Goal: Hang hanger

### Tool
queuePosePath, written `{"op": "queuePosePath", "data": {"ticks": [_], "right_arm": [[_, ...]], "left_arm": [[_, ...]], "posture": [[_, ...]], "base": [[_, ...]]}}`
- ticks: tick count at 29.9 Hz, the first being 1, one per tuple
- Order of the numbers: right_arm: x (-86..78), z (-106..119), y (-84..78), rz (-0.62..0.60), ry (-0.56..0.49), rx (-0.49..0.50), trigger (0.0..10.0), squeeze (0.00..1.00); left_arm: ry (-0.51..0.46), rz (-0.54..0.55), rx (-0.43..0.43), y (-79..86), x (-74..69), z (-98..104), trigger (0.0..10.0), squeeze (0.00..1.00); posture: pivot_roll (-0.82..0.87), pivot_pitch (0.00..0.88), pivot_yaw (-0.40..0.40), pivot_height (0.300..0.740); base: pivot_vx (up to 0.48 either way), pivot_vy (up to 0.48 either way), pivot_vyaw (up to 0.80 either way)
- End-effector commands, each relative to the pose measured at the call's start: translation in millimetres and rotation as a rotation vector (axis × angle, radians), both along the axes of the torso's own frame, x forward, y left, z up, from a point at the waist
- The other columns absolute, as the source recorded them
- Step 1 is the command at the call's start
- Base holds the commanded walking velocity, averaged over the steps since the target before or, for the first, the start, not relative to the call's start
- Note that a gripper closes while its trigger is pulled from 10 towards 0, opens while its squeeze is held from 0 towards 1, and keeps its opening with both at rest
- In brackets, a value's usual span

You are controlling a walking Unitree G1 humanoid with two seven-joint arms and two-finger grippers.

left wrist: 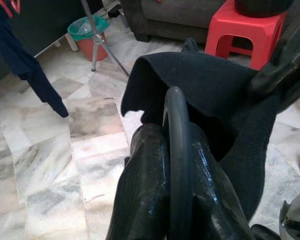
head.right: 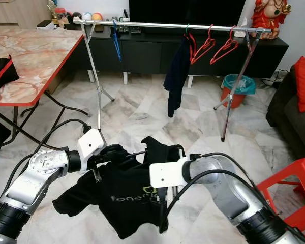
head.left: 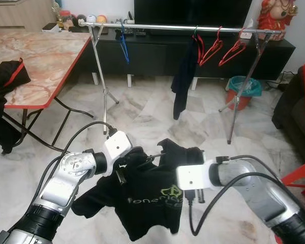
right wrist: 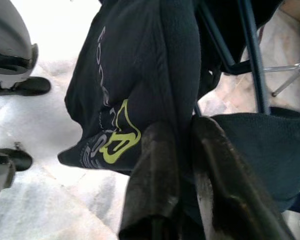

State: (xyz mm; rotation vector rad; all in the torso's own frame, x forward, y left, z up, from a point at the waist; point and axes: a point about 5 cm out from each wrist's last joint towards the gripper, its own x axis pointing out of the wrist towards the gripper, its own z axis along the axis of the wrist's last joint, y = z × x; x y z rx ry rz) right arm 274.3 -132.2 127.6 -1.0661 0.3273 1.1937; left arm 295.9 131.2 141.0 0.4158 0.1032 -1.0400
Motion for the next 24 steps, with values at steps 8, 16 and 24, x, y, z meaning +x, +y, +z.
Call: {"op": "queuePosePath", "data": {"ticks": [8,16,24], "right_arm": [[-11.2,18,2.5,0.072,0.052,0.031,10.0,1.0],[25.3,32,-9.1,-0.187,-0.231,0.068,10.0,0.91],[40.1,30,-14.4,-0.541,-0.313,0.18,10.0,0.0]], "left_arm": [[-0.037,-0.01,-0.013,-1.9,3.5,9,10.0,0.0],[-0.037,-0.012,-0.008,-2.5,5.0,9,10.0,0.0],[-0.037,-0.008,-0.012,-5.1,5.5,8,10.0,0.0]], "posture": [[-0.12,0.0,-0.037,0.74],[-0.12,0.0,-0.036,0.74],[-0.12,0.0,-0.039,0.74]], "base": [[0.0,0.0,0.0],[0.0,0.0,0.0],[0.0,0.0,0.0]]}}
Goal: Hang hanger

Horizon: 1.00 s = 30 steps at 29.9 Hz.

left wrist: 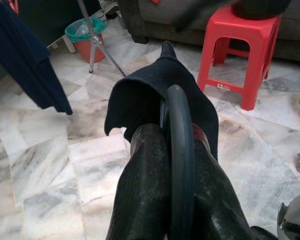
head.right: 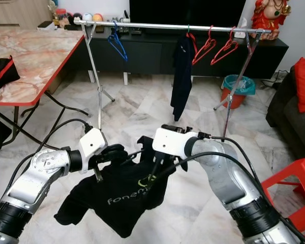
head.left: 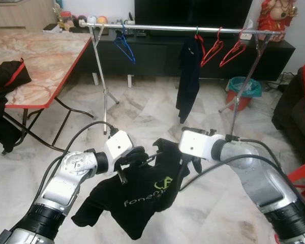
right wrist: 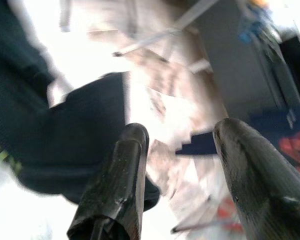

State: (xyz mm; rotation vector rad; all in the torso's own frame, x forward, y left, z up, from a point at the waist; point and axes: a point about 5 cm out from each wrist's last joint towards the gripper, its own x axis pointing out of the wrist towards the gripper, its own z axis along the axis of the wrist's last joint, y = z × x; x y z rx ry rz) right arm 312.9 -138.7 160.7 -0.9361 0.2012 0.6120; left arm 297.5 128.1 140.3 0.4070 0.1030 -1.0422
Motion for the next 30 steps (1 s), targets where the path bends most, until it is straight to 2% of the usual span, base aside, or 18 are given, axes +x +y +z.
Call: {"op": "queuePosePath", "data": {"ticks": [1,2,3,5,8,10,14,17,19,21,24,25,27,30], "right_arm": [[1.3,-5,-6.4,-0.103,0.016,0.053,10.0,0.0],[0.8,-6,-4.6,-0.129,0.027,0.099,10.0,0.0],[-2.3,-9,-1.2,-0.221,0.079,0.277,10.0,0.0],[-14.2,-15,0.6,-0.243,0.179,0.389,10.0,0.0],[-25.5,-20,-1.8,-0.225,0.224,0.384,10.0,0.0],[-30.8,-21,-6.6,-0.236,0.216,0.375,10.0,0.0],[-36.3,-22,-15.3,-0.343,0.192,0.423,10.0,0.0],[-40.4,-29,-25.7,-0.453,0.188,0.46,10.0,0.0],[-41.3,-33,-29.9,-0.485,0.184,0.471,10.0,0.0],[-40.3,-39,-37.8,-0.573,0.174,0.547,10.0,0.0],[-35.6,-43,-39.6,-0.59,0.143,0.616,10.0,0.0],[-35.6,-43,-39.6,-0.59,0.143,0.616,10.0,0.0],[-32.3,-50,-37.1,-0.591,0.152,0.694,10.0,0.0],[-31.4,-54,-33.9,-0.573,0.167,0.743,10.0,0.0]], "left_arm": [[-0.042,-0.005,-0.005,-2.3,4.3,8,10.0,0.0],[-0.043,0.0,-0.004,-2.4,4.9,8,10.0,0.0],[-0.056,0.023,-0.009,-2.1,7.8,9,10.0,0.0],[-0.08,0.064,0.0,-0.4,12.5,11,10.0,0.0],[-0.104,0.117,-0.001,2.5,18.6,12,10.0,0.0],[-0.133,0.165,-0.016,4.3,23.9,15,10.0,0.0],[-0.157,0.197,-0.079,0.8,27.4,21,10.0,0.0],[-0.167,0.191,-0.134,-7.2,27.0,25,10.0,0.0],[-0.167,0.182,-0.159,-11.0,26.7,28,10.0,0.0],[-0.162,0.154,-0.185,-17.9,27.1,31,10.0,0.0],[-0.158,0.107,-0.203,-24.5,26.3,34,10.0,0.0],[-0.158,0.107,-0.203,-24.5,26.3,34,10.0,0.0],[-0.148,0.062,-0.217,-29.2,24.2,38,10.0,0.0],[-0.144,0.038,-0.217,-31.2,22.8,39,10.0,0.0]], "posture": [[-0.12,0.0,-0.039,0.74],[-0.12,0.0,-0.039,0.74],[-0.11,0.0,-0.043,0.74],[-0.12,0.0,-0.044,0.74],[-0.12,0.0,-0.043,0.74],[-0.13,0.0,-0.042,0.74],[-0.14,0.0,-0.03,0.74],[-0.16,0.0,-0.012,0.74],[-0.16,0.0,-0.005,0.74],[-0.17,0.0,0.006,0.74],[-0.17,0.0,0.022,0.74],[-0.17,0.0,0.022,0.74],[-0.17,0.0,0.028,0.74],[-0.17,0.0,0.033,0.74]], "base": [[0.0,0.0,0.0],[0.0,0.0,0.0],[0.0,0.0,0.0],[0.0,0.0,0.0],[0.0,0.0,0.0],[0.0,0.0,0.0],[0.0,0.0,0.0],[0.0,0.0,0.0],[0.0,0.0,0.0],[0.0,0.0,0.0],[0.0,0.0,0.0],[0.0,0.0,0.0],[0.0,0.0,0.0],[0.0,0.0,0.0]]}}
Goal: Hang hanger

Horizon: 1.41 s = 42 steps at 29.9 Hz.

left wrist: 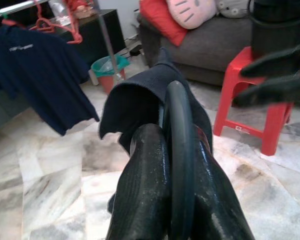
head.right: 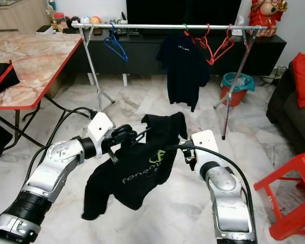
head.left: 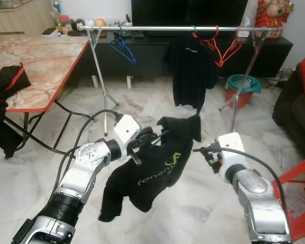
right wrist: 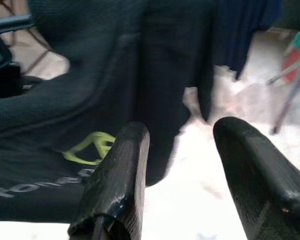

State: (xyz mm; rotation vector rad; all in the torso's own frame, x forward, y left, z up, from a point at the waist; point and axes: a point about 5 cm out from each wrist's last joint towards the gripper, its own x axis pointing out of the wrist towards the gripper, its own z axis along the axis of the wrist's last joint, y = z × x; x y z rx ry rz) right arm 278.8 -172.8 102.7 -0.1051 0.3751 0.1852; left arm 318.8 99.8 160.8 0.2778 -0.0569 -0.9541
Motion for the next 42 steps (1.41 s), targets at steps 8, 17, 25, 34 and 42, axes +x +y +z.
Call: {"op": "queuePosePath", "data": {"ticks": [8,17,25,34,42], "right_arm": [[-8.2,-5,20.4,0.219,-0.061,0.208,10.0,1.0],[-22.7,-22,20.7,0.291,-0.06,0.236,10.0,1.0],[-7.3,-10,5.9,0.177,-0.201,0.37,10.0,1.0],[1.4,-18,14.3,0.243,-0.179,0.386,10.0,0.0],[15.5,-15,2.4,0.12,-0.231,0.359,10.0,0.0]], "left_arm": [[-0.066,-0.082,-0.05,-18.4,0.8,23,10.0,0.0],[-0.063,-0.121,-0.061,-24.3,-2.5,25,10.0,0.0],[-0.052,-0.143,-0.064,-25.3,-7.2,23,10.0,0.0],[-0.05,-0.152,-0.064,-25.5,-10.1,23,10.0,0.0],[-0.038,-0.177,-0.057,-26.2,-13.8,21,10.0,0.0]], "posture": [[-0.16,0.0,0.043,0.74],[-0.15,0.0,0.047,0.74],[-0.14,0.0,0.037,0.74],[-0.12,0.0,0.029,0.74],[-0.11,0.0,0.027,0.74]], "base": [[0.0,0.0,0.0],[0.0,0.0,0.0],[0.0,0.0,0.0],[0.0,0.0,0.0],[0.0,0.0,0.0]]}}
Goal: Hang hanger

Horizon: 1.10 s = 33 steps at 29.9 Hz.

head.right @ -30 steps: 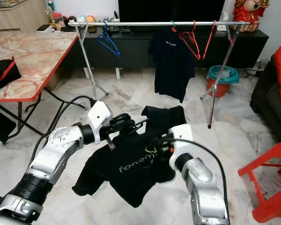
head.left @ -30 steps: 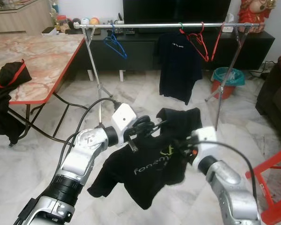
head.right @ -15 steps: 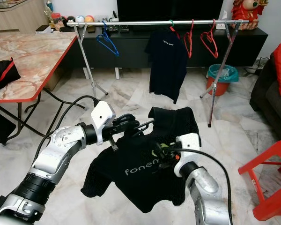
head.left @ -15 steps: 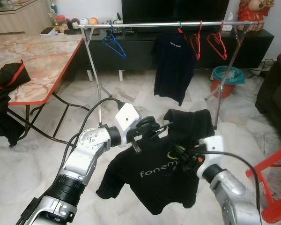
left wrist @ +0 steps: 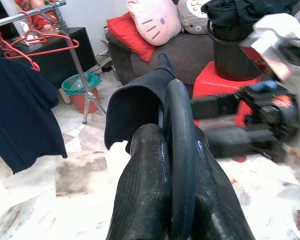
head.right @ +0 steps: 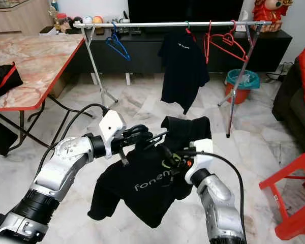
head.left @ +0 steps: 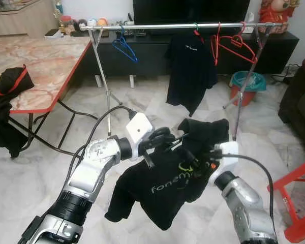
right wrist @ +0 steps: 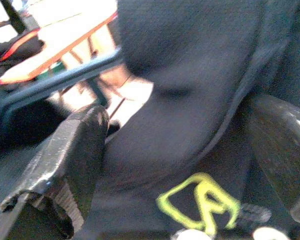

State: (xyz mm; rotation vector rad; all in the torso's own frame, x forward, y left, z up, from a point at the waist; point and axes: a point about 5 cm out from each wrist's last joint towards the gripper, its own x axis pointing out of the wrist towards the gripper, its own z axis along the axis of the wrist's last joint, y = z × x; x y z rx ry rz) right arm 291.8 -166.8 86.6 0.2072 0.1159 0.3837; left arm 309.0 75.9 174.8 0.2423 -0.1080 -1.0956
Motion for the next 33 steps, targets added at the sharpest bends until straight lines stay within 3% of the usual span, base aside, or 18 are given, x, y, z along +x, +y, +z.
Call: {"op": "queuePosePath", "data": {"ticks": [1,18,19,20,33], "right_arm": [[2.5,1,-3.7,-0.033,-0.012,-0.002,10.0,0.0],[12.1,-7,0.9,0.011,0.014,0.026,10.0,0.0],[12.3,-7,2.1,0.021,0.017,0.027,3.7,0.0],[12.4,-8,3.0,0.027,0.017,0.033,0.0,0.0],[12.8,-12,5.6,0.038,0.022,0.016,0.0,0.0]], "left_arm": [[-0.026,-0.03,-0.017,-2.3,-4.0,7,10.0,0.0],[-0.01,-0.045,-0.008,-2.9,-9.1,5,10.0,0.0],[-0.009,-0.044,-0.008,-2.7,-8.9,5,10.0,0.0],[-0.008,-0.043,-0.007,-2.7,-8.9,5,10.0,0.0],[-0.007,-0.041,-0.006,-3.1,-8.3,5,10.0,0.0]], "posture": [[-0.11,0.0,0.027,0.74],[-0.1,0.0,0.021,0.74],[-0.1,0.0,0.02,0.74],[-0.1,0.0,0.02,0.74],[-0.1,0.0,0.018,0.74]], "base": [[0.0,0.0,0.0],[0.0,0.0,0.0],[0.0,0.0,0.0],[0.0,0.0,0.0],[0.0,0.0,0.0]]}}
